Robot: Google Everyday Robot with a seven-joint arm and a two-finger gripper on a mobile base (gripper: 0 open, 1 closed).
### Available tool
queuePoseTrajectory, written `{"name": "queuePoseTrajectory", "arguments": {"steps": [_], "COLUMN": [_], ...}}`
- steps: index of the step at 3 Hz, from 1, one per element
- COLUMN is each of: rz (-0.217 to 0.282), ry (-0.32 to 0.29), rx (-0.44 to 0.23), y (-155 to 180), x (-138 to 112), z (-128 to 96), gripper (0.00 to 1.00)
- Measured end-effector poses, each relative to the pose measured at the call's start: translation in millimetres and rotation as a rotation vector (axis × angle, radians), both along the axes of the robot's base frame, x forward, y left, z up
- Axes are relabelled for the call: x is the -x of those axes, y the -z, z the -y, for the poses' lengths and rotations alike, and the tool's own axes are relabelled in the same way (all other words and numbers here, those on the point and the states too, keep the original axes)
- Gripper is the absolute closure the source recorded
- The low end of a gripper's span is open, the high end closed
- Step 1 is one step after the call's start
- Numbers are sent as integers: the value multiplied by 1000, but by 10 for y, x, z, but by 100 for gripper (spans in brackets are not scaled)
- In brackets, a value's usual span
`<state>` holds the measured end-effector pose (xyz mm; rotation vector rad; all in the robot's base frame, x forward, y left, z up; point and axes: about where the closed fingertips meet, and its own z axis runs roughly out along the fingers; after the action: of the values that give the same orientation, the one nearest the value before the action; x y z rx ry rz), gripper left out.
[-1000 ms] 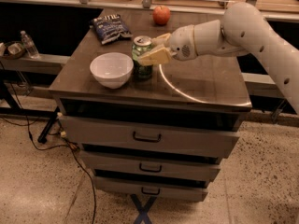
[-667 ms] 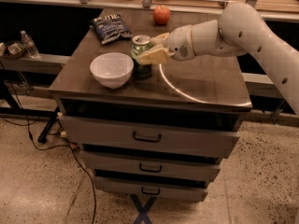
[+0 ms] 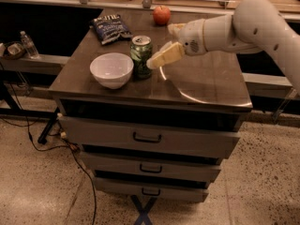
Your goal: Move green can near white bowl
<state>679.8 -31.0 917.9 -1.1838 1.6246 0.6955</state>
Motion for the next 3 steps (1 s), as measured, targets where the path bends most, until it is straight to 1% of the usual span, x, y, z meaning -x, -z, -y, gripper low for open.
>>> {"name": "queuePoseTrajectory", "arguments": {"steps": [1, 2, 3], "rz": [82, 219, 403], "ry": [116, 255, 397], "rx": [18, 51, 37], "y": [-339, -942, -1739], "x": [-130, -229, -313], "z": [465, 1091, 1590], "gripper": [0, 0, 0]}}
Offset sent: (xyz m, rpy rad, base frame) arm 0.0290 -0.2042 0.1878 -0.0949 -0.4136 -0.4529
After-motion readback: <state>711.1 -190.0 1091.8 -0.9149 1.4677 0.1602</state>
